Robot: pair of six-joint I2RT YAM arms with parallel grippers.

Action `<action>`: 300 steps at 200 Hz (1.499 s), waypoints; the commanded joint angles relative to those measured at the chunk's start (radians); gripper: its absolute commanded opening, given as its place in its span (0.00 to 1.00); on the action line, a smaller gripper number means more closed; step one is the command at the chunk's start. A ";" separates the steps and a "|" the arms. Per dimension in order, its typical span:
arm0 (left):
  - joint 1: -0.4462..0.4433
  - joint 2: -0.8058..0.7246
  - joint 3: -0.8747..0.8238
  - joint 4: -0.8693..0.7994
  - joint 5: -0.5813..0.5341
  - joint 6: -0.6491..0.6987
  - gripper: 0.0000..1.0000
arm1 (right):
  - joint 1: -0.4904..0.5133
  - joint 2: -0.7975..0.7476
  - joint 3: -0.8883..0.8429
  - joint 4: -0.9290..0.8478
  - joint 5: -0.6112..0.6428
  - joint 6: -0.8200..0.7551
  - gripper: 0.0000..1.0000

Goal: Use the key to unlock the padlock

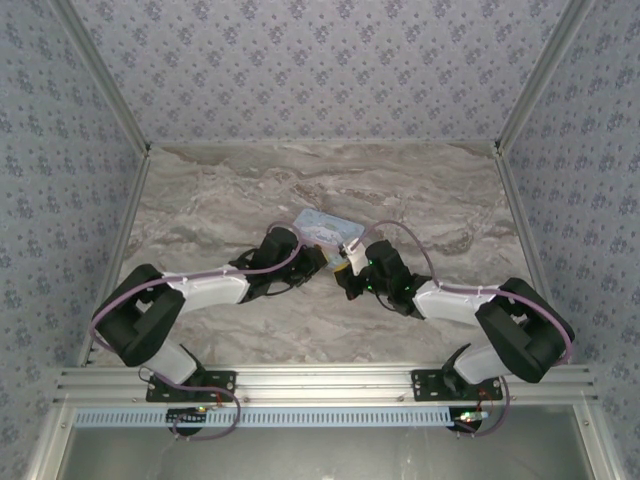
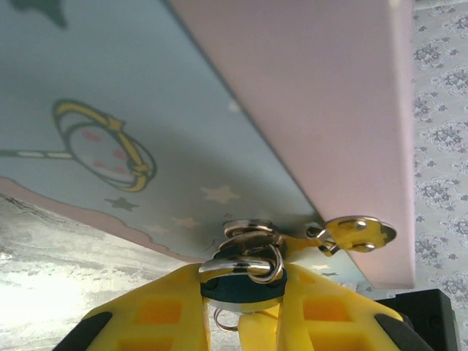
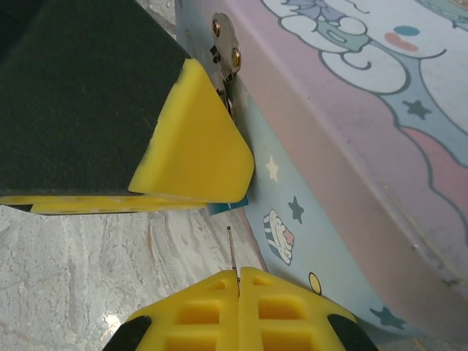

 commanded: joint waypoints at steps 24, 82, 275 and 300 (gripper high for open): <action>-0.009 -0.043 0.042 -0.012 0.017 -0.012 0.14 | 0.001 -0.003 0.037 0.020 0.027 -0.026 0.00; -0.010 -0.042 0.041 -0.016 0.017 -0.013 0.14 | 0.000 -0.015 0.034 0.029 0.035 -0.023 0.00; -0.012 -0.036 0.051 -0.013 0.061 -0.039 0.15 | -0.003 -0.002 0.044 0.023 0.040 -0.069 0.00; -0.015 -0.054 0.049 -0.030 0.062 -0.040 0.15 | -0.003 0.017 0.057 0.045 0.050 -0.083 0.00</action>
